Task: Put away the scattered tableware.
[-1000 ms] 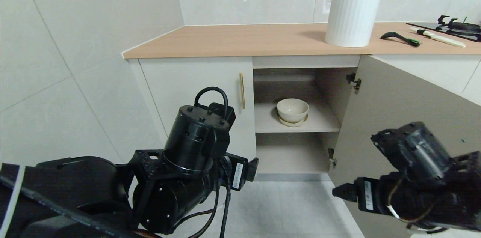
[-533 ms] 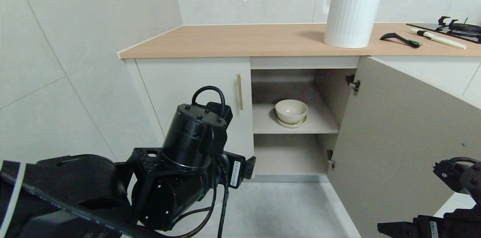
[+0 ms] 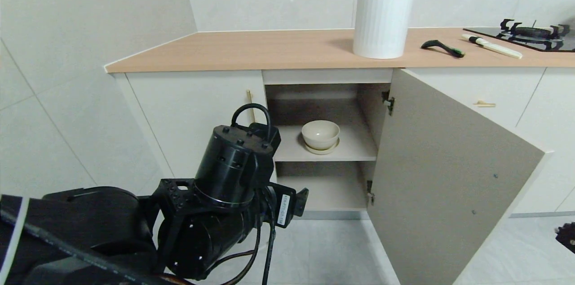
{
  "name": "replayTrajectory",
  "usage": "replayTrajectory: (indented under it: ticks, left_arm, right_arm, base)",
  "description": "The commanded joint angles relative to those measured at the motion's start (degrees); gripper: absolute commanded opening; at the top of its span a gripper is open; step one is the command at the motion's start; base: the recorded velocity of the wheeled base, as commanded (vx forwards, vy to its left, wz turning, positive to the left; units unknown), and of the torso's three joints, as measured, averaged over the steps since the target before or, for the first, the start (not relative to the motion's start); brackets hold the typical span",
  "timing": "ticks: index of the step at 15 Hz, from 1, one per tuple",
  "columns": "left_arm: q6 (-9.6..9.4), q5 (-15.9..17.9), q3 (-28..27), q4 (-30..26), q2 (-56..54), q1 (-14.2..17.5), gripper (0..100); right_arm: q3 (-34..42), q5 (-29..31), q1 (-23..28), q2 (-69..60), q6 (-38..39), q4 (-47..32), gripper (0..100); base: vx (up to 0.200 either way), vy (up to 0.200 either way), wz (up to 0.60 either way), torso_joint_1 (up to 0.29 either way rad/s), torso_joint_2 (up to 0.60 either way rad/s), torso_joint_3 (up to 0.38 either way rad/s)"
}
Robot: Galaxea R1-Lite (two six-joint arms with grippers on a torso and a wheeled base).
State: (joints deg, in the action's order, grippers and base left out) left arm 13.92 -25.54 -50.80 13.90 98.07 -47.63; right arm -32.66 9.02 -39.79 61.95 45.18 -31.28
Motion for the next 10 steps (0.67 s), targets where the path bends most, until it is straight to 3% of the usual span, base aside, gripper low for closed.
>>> replayTrajectory:
  ticks: [1, 7, 10]
  left_arm:
    - [-0.03, -0.04, 0.00, 0.08, -0.08, -0.01, 100]
    - [-0.03, -0.04, 0.09, 0.08, -1.13, -0.01, 100]
    - [-0.03, -0.04, 0.00, 0.08, -3.50, 0.08, 100]
  right_arm:
    - [-0.21, -0.50, 0.94, -5.97, 0.26, -3.17, 100]
    - [-5.84, 3.90, 21.68, -4.91, -0.35, -2.64, 100]
    - [-7.42, 6.36, 29.07, 0.19, -2.20, 8.34, 100]
  base:
    - [0.000, -0.200, 0.00, 0.002, 0.00, 0.002]
    - [0.000, 0.000, 0.00, 0.000, 0.00, 0.000]
    - [0.000, 0.000, 0.00, 0.000, 0.00, 0.000]
